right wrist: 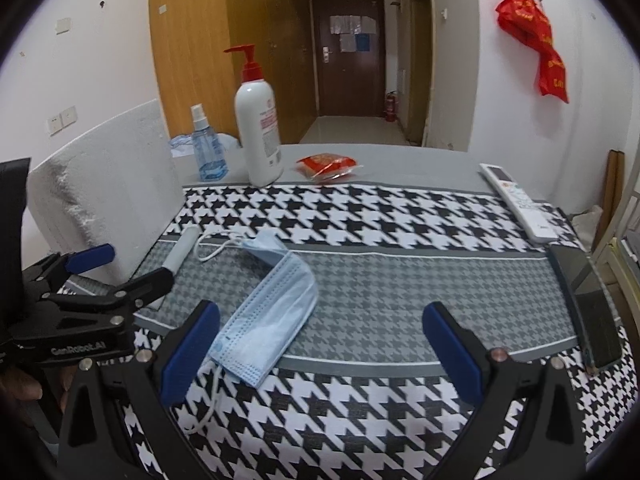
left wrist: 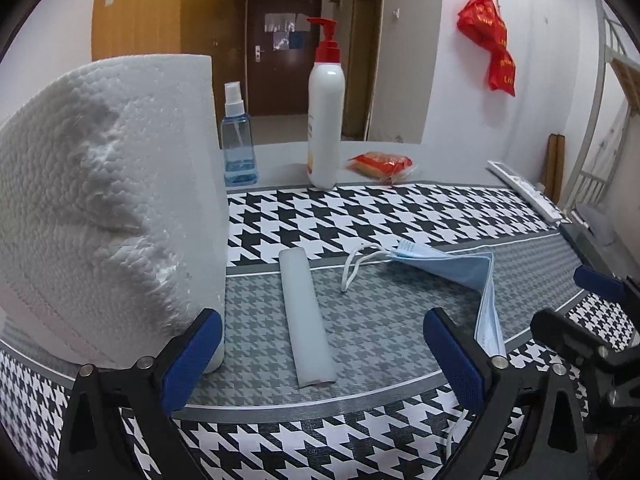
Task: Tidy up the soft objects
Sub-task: 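Move the left tool to the white foam strip while the right tool approaches the blue face mask, then close the left gripper on the white foam strip while the right gripper closes on the blue mask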
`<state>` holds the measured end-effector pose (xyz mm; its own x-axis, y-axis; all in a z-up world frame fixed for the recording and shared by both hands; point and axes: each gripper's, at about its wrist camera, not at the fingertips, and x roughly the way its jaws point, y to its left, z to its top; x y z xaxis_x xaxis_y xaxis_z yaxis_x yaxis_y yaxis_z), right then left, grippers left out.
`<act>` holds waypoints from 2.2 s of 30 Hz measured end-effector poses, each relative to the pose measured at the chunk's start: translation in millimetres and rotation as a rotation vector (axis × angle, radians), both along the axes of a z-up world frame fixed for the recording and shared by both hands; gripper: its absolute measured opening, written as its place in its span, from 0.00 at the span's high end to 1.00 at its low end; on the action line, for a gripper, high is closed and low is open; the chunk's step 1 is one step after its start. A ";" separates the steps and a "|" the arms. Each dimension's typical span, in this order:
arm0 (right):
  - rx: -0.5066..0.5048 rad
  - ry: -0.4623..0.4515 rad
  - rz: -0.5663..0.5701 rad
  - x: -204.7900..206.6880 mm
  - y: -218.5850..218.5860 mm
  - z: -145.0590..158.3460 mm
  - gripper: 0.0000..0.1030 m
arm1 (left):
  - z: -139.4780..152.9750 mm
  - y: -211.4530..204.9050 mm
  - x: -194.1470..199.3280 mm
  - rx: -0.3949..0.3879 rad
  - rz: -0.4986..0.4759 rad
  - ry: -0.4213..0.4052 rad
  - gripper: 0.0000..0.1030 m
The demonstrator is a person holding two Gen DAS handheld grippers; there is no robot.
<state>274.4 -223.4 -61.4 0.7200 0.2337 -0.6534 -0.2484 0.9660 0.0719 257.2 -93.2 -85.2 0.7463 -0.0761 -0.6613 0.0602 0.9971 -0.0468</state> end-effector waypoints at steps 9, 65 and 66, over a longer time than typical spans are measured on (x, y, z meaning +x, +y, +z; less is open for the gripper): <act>-0.012 0.026 -0.004 5.2 2.7 -6.4 0.01 | -8.4 -4.4 7.5 0.030 0.005 0.051 0.17; -0.088 0.190 0.060 41.6 41.7 -39.1 0.53 | -15.3 13.5 9.4 -0.051 -0.020 0.103 0.80; -0.087 0.193 0.056 41.5 40.3 -39.8 0.53 | -15.2 13.7 9.5 -0.054 -0.022 0.102 0.80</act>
<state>316.0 -183.1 -101.2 0.5670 0.2068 -0.7974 -0.2916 0.9557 0.0405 266.6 -79.5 -100.4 0.6733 -0.1290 -0.7280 0.0741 0.9915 -0.1071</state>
